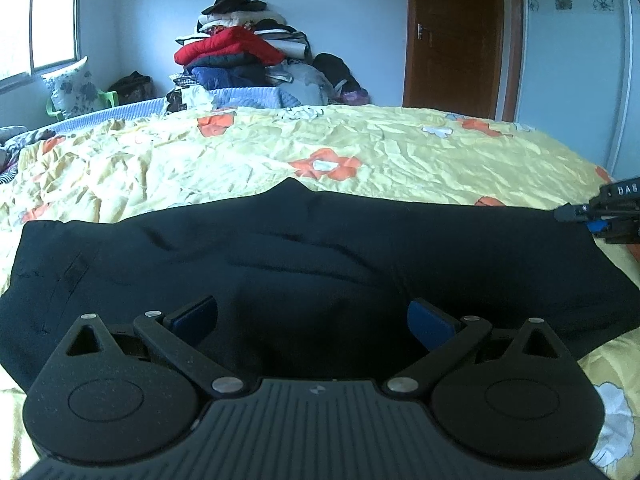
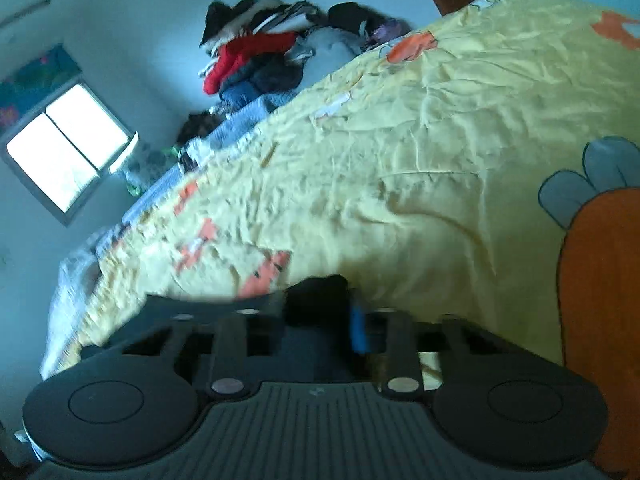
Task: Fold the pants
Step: 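Reach the right gripper toward the folded pants' edge to grasp it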
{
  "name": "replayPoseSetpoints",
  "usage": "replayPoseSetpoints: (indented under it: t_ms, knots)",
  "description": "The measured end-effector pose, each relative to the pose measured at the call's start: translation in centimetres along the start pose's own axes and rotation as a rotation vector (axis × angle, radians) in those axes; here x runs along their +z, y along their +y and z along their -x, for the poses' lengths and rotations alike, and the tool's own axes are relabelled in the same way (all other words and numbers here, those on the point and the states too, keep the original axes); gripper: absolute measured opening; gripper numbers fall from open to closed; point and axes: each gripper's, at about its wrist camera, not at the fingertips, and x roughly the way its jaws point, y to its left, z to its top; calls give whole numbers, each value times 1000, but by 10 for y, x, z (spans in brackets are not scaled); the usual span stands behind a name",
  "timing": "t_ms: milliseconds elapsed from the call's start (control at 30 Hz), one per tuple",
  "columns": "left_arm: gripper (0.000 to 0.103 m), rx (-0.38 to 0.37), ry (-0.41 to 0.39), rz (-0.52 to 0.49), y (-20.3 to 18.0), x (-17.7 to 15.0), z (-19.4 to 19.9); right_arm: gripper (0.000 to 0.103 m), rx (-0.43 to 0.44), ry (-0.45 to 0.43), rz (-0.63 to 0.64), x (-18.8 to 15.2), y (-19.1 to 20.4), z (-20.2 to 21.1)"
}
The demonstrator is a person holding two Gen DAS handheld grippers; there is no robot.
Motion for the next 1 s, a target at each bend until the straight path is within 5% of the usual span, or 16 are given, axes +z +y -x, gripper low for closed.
replayPoseSetpoints:
  t_ms: [33, 267, 367, 533, 600, 700, 800, 867, 1000]
  knots:
    - [102, 1, -1, 0, 0, 1, 0, 13, 8, -5, 1, 0, 1, 1]
    - [102, 14, -5, 16, 1, 7, -1, 11, -166, -117, 191, 9, 35, 5]
    - [102, 21, 2, 5, 0, 6, -2, 12, -277, -29, 265, 6, 35, -20]
    - [102, 31, -1, 6, 8, 6, 3, 43, -375, -140, 281, -5, 44, 4]
    - [102, 35, -2, 25, 14, 7, 5, 45, -387, -189, 333, -14, 56, 24]
    - [102, 36, 13, 65, 23, 9, 3, 45, -253, -114, 443, -32, 79, 35]
    - [102, 43, 44, 73, 28, 6, -1, 57, -199, 7, 519, -55, 94, 25]
    - [102, 56, 89, 46, 30, 2, -4, 67, -230, 83, 556, -68, 94, 11]
    - [103, 55, 112, 8, 38, -12, 2, 70, -327, 36, 564, -75, 113, 16]
